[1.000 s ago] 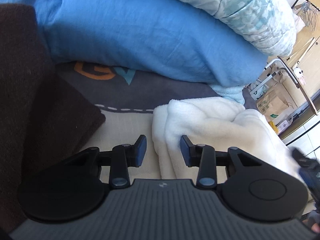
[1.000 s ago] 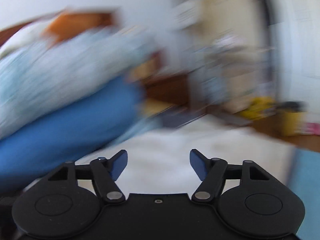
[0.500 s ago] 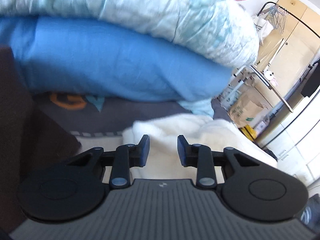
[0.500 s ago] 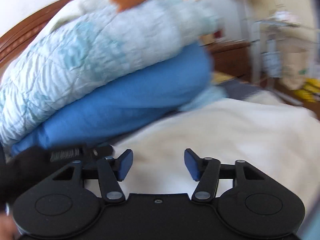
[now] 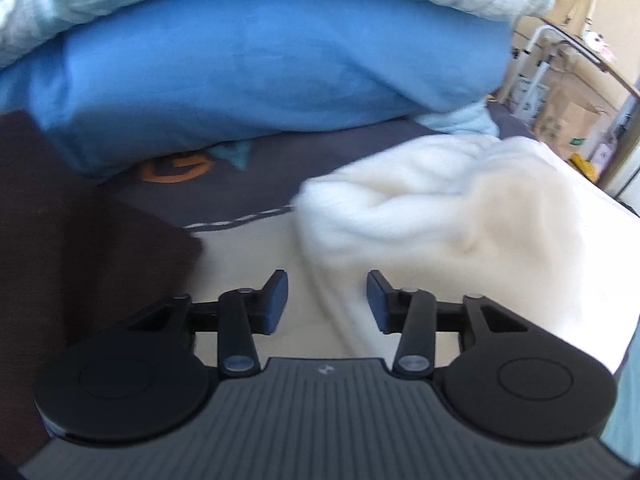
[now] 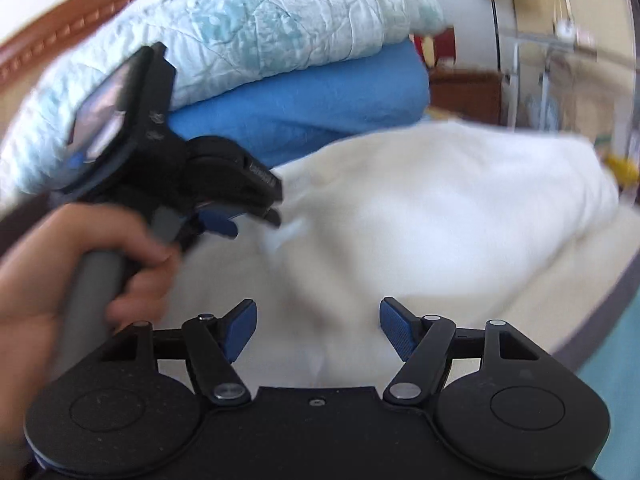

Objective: Fold clothes
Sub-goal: 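Carry the folded jacket with both grippers toward the pillows and lower it, then open both grippers and release the folded jacket on the bed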

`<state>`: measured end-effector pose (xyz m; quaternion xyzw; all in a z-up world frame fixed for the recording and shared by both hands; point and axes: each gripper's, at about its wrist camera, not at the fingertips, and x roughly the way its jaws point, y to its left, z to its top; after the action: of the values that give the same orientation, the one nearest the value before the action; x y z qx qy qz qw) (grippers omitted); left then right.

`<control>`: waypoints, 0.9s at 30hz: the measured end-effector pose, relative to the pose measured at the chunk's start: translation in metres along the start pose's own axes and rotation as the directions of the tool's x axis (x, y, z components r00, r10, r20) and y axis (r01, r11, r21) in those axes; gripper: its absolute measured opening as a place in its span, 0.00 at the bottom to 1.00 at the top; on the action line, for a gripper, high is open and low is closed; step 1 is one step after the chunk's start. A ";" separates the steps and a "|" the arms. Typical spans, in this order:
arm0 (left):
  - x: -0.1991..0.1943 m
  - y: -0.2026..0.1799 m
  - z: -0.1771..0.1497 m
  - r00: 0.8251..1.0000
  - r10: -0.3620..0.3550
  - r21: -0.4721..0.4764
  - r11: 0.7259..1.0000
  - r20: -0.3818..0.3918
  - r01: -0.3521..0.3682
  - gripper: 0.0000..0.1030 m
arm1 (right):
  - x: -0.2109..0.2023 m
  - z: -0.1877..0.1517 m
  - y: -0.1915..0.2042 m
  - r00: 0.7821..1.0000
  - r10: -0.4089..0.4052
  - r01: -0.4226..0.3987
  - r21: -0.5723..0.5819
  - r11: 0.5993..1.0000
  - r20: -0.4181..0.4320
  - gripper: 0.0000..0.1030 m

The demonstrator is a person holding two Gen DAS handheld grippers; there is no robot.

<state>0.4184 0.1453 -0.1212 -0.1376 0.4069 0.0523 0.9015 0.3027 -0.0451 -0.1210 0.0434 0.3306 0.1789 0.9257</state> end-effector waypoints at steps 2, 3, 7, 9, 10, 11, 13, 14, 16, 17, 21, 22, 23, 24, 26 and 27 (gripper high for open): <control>-0.011 0.002 0.002 1.000 0.003 0.012 1.000 0.008 -0.003 0.47 | -0.022 -0.009 0.000 1.000 -0.028 0.028 0.015 0.999 -0.001 0.71; -0.018 0.003 0.002 1.000 0.004 0.018 1.000 0.015 -0.004 0.52 | -0.034 -0.012 0.001 0.999 -0.054 0.054 0.013 0.998 0.005 0.71; -0.048 -0.004 0.001 0.999 0.022 0.052 0.998 0.041 -0.024 0.69 | -0.091 -0.013 -0.004 0.988 -0.135 0.131 0.053 0.990 0.075 0.79; -0.059 -0.012 -0.005 0.999 0.012 0.102 0.995 0.041 -0.017 0.70 | -0.117 -0.010 -0.002 0.976 -0.197 0.192 0.064 0.979 0.092 0.81; -0.067 -0.017 -0.009 0.999 0.005 0.133 0.991 0.039 -0.010 0.71 | -0.126 -0.010 0.000 0.969 -0.226 0.221 0.063 0.973 0.102 0.81; -0.075 -0.023 -0.013 0.999 -0.002 0.158 0.987 0.041 -0.005 0.72 | -0.136 -0.010 0.002 0.961 -0.253 0.248 0.064 0.967 0.108 0.81; -0.096 -0.032 -0.026 0.999 -0.017 0.183 0.983 0.044 0.009 0.80 | -0.155 -0.013 0.003 0.948 -0.295 0.289 0.066 0.955 0.120 0.82; -0.105 -0.035 -0.032 0.999 -0.033 0.192 0.981 0.042 0.025 0.81 | -0.164 -0.015 0.003 0.943 -0.310 0.304 0.069 0.950 0.124 0.82; -0.121 -0.045 -0.040 0.998 -0.061 0.217 0.975 0.031 0.053 0.82 | -0.172 -0.016 0.002 0.937 -0.327 0.319 0.080 0.944 0.120 0.82; -0.128 -0.048 -0.043 0.998 -0.061 0.228 0.972 0.030 0.052 0.82 | -0.179 -0.015 0.001 0.935 -0.337 0.330 0.083 0.940 0.108 0.82; -0.159 -0.056 -0.062 0.997 -0.057 0.247 0.968 0.056 0.042 0.91 | -0.209 -0.018 0.004 0.921 -0.377 0.370 0.093 0.925 0.091 0.83; -0.165 -0.057 -0.068 0.996 -0.068 0.250 0.967 0.049 0.054 0.93 | -0.214 -0.017 0.002 0.919 -0.383 0.374 0.102 0.922 0.093 0.87; -0.169 -0.059 -0.074 0.996 -0.083 0.263 0.962 0.040 0.070 0.94 | -0.217 -0.017 0.002 0.917 -0.386 0.376 0.110 0.920 0.095 0.90; -0.172 -0.061 -0.080 0.995 -0.096 0.275 0.958 0.030 0.084 0.94 | -0.222 -0.019 0.000 0.914 -0.393 0.381 0.120 0.917 0.097 0.90; -0.173 -0.067 -0.091 0.997 -0.080 0.303 0.950 -0.002 0.077 0.94 | -0.226 -0.022 -0.003 0.899 -0.432 0.420 0.130 0.898 0.077 0.90; -0.174 -0.070 -0.098 0.998 -0.060 0.314 0.948 -0.010 0.060 0.94 | -0.227 -0.024 -0.003 0.885 -0.461 0.451 0.129 0.883 0.068 0.90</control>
<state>0.2474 0.0528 -0.0382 -0.0050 0.4058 -0.0407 0.9130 0.1261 -0.1306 -0.0051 0.0238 0.2955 -0.0647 0.9528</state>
